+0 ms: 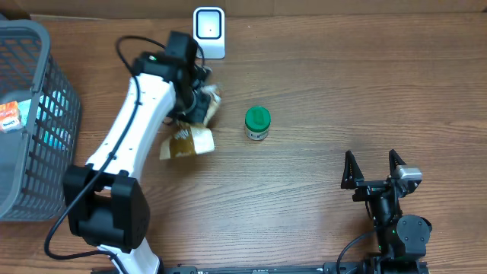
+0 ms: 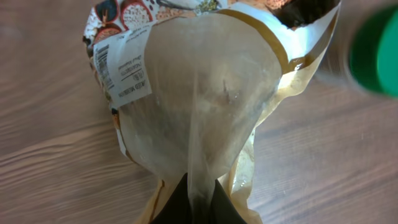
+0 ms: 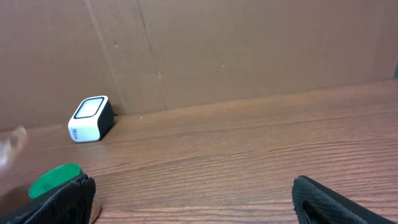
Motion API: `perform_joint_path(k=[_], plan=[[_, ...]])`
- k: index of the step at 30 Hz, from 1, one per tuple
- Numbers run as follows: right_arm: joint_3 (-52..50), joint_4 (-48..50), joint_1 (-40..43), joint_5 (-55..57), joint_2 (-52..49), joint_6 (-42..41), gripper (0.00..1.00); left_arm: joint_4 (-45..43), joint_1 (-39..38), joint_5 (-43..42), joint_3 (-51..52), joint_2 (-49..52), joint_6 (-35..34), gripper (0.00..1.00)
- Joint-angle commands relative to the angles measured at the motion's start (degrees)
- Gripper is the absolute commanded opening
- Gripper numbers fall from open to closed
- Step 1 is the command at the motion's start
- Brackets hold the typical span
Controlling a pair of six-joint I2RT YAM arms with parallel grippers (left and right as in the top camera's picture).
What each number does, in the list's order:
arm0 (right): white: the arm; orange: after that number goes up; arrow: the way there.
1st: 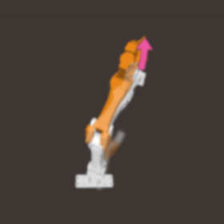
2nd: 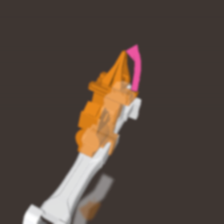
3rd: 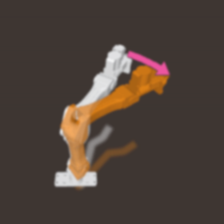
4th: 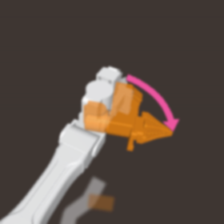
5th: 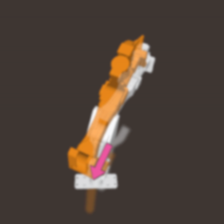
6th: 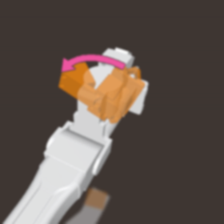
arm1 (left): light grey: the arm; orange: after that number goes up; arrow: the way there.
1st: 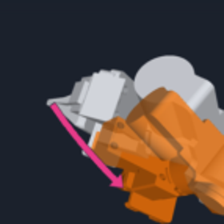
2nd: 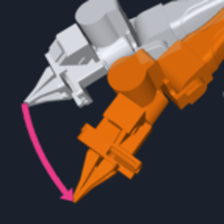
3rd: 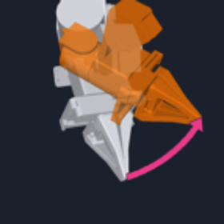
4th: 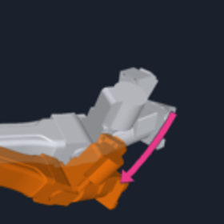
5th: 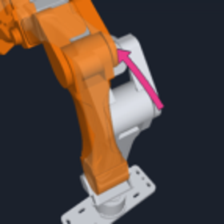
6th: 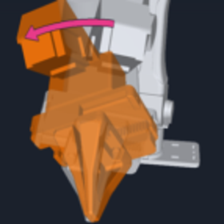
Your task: Scan the item barcode
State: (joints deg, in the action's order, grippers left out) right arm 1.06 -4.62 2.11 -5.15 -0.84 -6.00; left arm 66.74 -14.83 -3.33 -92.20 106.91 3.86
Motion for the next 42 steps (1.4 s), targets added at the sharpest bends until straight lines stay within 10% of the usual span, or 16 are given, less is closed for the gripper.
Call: perform_joint_path(k=[1, 11, 18, 32, 42], plan=[[-0.61, 0.26, -0.22, -0.09, 0.61, 0.09, 1.0, -1.51, -2.03, -2.45, 4.04, -0.04, 4.52, 0.05], [-0.61, 0.26, -0.22, -0.09, 0.61, 0.09, 1.0, -4.44, -5.53, -2.64, 10.4, -0.04, 4.46, 0.08], [-0.61, 0.26, -0.22, -0.07, 0.61, 0.09, 1.0, -4.76, -6.32, -2.43, 10.4, -0.04, 3.43, 0.8], [-0.61, 0.26, -0.22, -0.09, 0.61, 0.09, 1.0, 0.52, -6.12, -1.07, -1.97, -0.15, -10.16, 0.85], [-0.61, 0.26, -0.22, -0.09, 0.61, 0.09, 1.0, 11.87, -6.36, 21.94, -19.63, -0.17, -34.21, 1.0]])
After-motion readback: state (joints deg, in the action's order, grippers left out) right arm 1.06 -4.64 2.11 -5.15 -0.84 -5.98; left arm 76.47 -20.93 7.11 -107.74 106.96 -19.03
